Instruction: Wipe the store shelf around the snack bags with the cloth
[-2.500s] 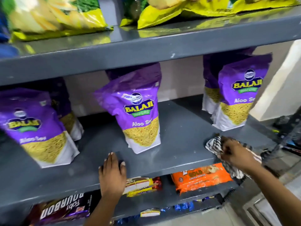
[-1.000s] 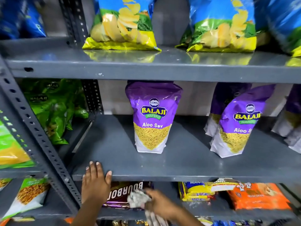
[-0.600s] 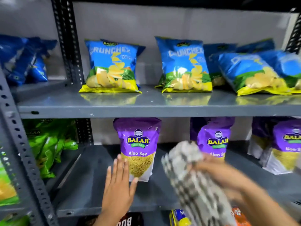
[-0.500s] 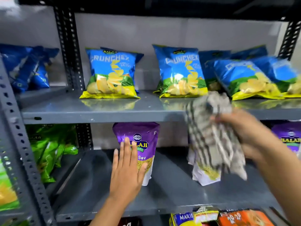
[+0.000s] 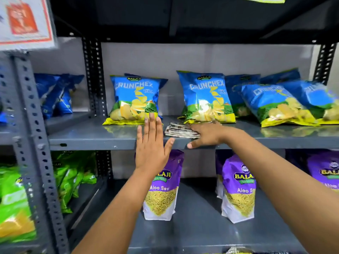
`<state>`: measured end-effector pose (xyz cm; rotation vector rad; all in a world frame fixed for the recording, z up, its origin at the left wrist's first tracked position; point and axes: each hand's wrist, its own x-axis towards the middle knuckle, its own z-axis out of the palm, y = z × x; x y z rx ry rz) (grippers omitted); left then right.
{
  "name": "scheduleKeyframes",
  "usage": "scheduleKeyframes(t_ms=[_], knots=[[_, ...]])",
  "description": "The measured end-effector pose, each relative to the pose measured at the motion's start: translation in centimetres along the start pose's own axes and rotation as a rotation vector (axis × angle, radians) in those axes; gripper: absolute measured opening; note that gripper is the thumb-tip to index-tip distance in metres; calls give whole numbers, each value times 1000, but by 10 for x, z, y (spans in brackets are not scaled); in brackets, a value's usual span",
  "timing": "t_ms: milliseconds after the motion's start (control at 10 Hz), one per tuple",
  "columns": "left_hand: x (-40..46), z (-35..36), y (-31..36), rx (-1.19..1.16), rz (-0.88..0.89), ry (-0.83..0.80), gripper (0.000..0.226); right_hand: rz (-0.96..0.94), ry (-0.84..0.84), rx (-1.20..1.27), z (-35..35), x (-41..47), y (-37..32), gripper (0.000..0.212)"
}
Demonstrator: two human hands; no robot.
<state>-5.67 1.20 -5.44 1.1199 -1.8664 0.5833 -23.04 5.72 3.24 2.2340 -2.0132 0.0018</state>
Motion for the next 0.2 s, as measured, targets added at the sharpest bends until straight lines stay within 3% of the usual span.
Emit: scheduleKeyframes(t_ms=[100, 200], knots=[[0, 7, -6, 28, 21, -4, 73, -7, 71, -6, 5, -3, 0, 79], [-1, 7, -4, 9, 19, 48, 72, -12, 369, 178, 13, -14, 0, 79]])
